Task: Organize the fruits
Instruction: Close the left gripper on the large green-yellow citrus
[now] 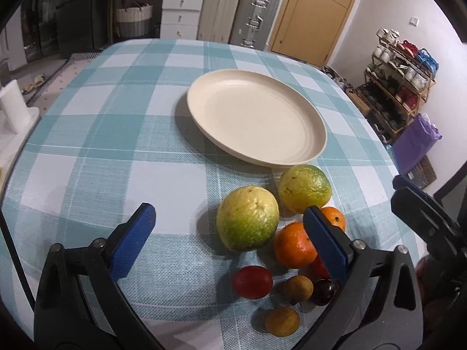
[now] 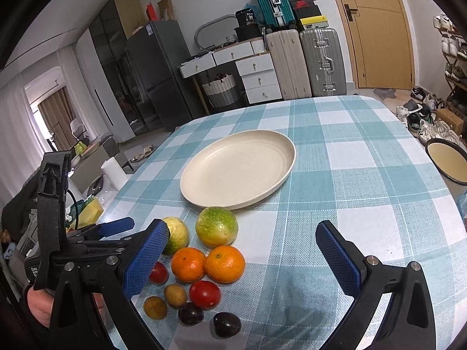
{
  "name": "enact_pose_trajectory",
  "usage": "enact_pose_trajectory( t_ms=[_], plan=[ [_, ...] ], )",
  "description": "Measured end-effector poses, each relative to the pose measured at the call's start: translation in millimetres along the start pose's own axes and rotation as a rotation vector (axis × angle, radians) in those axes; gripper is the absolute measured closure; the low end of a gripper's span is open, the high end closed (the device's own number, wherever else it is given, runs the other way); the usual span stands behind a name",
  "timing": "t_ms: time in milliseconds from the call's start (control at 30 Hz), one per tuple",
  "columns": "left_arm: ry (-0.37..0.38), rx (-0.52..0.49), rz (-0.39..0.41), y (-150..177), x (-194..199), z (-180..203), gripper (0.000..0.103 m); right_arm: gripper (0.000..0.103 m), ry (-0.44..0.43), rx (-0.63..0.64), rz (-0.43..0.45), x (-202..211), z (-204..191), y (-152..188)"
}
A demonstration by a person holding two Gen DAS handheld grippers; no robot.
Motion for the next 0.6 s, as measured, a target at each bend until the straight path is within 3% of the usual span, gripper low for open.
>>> enact_pose_trajectory(
  t_ms=[333, 600],
  plan=[
    [0.126, 0.063, -0.055, -3.3, -16.1, -15.0, 0.027, 0.0, -0.009, -0.018, -0.034, -16.5, 5.6, -3.8],
    [0.271, 0.142, -0.092, -9.9, -29.9, -26.6, 0.058, 0.0, -0.011, -0.024, -0.051, -25.7, 5.7, -7.0]
  ],
)
Point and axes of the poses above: each gripper's, at about its wrist camera, not at the fingertips, and x roughly against the way its jaws point, z to its right, y to its underside, the point moved 4 cm from there along -x, roughly the way its jaws point, and after that the axes turned 14 degrees about y, right-handed, at the moved point
